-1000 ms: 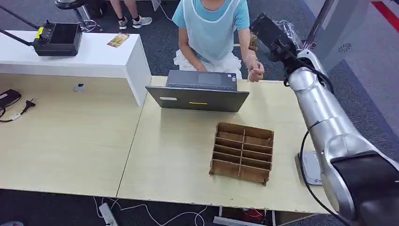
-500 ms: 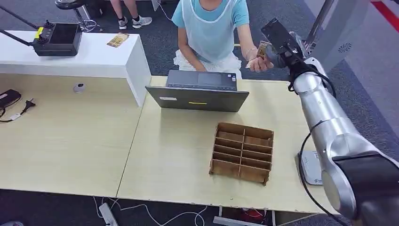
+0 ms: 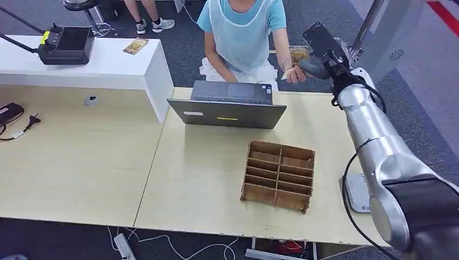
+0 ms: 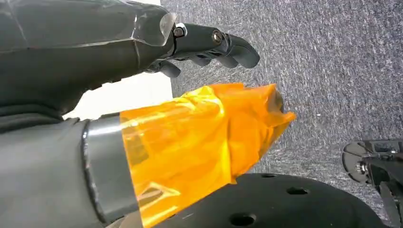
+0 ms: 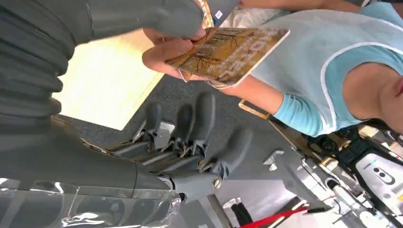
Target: Pass the card to the sensor for recognition and then transmit it.
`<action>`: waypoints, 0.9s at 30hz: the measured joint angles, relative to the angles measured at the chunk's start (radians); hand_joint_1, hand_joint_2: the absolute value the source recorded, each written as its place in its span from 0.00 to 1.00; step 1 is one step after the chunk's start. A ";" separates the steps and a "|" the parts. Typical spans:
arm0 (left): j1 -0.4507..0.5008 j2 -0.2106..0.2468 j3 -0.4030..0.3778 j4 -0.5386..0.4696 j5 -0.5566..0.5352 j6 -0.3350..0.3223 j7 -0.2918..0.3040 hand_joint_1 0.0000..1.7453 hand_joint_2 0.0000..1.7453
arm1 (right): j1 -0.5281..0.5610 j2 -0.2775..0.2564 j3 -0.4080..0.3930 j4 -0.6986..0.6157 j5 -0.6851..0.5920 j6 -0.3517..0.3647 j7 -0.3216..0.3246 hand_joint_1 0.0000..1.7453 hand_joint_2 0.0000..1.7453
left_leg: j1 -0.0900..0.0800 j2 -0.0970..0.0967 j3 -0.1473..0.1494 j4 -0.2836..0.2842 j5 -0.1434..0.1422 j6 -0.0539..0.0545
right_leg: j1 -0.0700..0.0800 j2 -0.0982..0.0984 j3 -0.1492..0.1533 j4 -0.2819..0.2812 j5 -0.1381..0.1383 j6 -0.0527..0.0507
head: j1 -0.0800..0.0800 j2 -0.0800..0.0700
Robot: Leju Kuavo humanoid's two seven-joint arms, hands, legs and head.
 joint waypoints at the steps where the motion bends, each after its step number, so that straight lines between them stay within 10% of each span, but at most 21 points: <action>1: 0.000 0.000 0.000 0.000 -0.001 0.000 0.000 0.00 0.00 | 0.000 0.000 -0.002 -0.001 -0.002 -0.009 -0.006 0.00 1.00 | 0.000 0.000 0.000 0.000 0.000 0.000 | 0.000 0.000 0.000 0.000 0.000 0.000 | 0.000 0.000; 15: 0.001 0.000 -0.019 0.000 -0.022 0.002 0.020 0.00 0.00 | 0.140 -0.001 -0.105 -0.321 -0.152 -0.158 -0.089 0.00 1.00 | 0.000 0.000 0.000 0.000 0.000 0.000 | 0.000 -0.001 0.000 0.000 0.000 0.000 | 0.000 0.000; 27: 0.002 -0.004 -0.023 0.000 -0.015 0.027 0.024 0.00 0.00 | 0.431 0.017 -0.159 -0.726 -0.565 -0.071 -0.116 0.00 1.00 | 0.000 0.000 0.000 0.000 0.000 0.000 | 0.000 -0.001 0.000 0.000 -0.001 0.000 | 0.000 0.000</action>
